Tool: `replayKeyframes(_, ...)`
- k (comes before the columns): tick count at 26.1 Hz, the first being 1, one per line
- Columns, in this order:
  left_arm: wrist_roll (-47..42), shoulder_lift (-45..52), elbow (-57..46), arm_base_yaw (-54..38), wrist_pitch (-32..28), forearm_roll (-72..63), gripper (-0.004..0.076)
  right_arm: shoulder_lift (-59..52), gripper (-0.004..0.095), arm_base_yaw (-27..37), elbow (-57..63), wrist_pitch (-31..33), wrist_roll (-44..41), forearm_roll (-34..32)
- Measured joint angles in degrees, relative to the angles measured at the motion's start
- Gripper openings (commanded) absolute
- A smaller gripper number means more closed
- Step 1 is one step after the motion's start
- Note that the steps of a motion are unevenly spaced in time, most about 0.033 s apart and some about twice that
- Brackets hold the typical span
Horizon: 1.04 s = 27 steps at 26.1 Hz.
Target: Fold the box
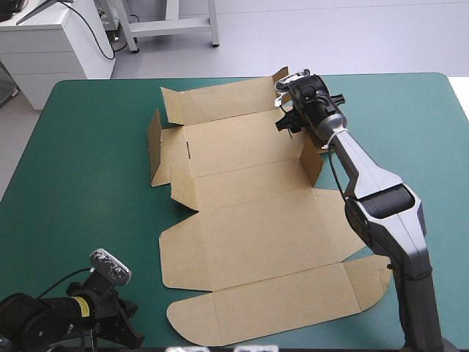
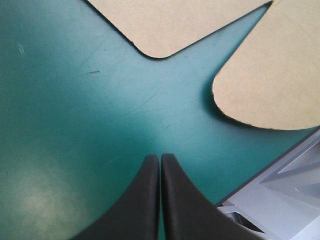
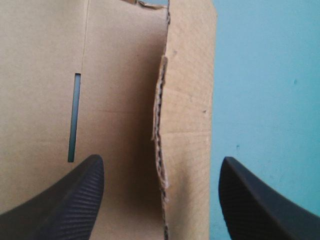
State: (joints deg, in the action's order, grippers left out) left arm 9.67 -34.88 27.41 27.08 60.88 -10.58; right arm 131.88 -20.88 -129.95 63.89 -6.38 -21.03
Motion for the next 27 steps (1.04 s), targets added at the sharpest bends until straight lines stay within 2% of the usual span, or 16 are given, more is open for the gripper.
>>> replayKeyframes(2, 0.0, 0.0, 0.0, 0.0, 0.0, 0.0, -0.0008, 1.0, 0.053, 0.1, -0.1, 0.6, -0.7, -0.2)
replayKeyframes(4, 0.0, 0.0, 0.0, 0.0, 0.0, 0.0, -0.0008, 1.7, 0.0415, 0.5, -0.1, 1.0, -1.5, -0.2)
replayKeyframes(14, 0.0, 0.0, 0.0, 0.0, 0.0, 0.0, -0.0008, 1.9, -0.002, 1.4, -0.3, 1.1, -2.1, -2.9)
replayKeyframes(20, 0.0, 0.0, 0.0, 0.0, 0.0, 0.0, -0.0008, 1.9, -0.0021, 1.6, -0.5, 0.9, 1.1, -5.0)
replayKeyframes(27, 0.0, 0.0, 0.0, 0.0, 0.0, 0.0, -0.0008, 2.0, -0.0021, 1.6, -6.0, -0.4, 14.3, -3.5)
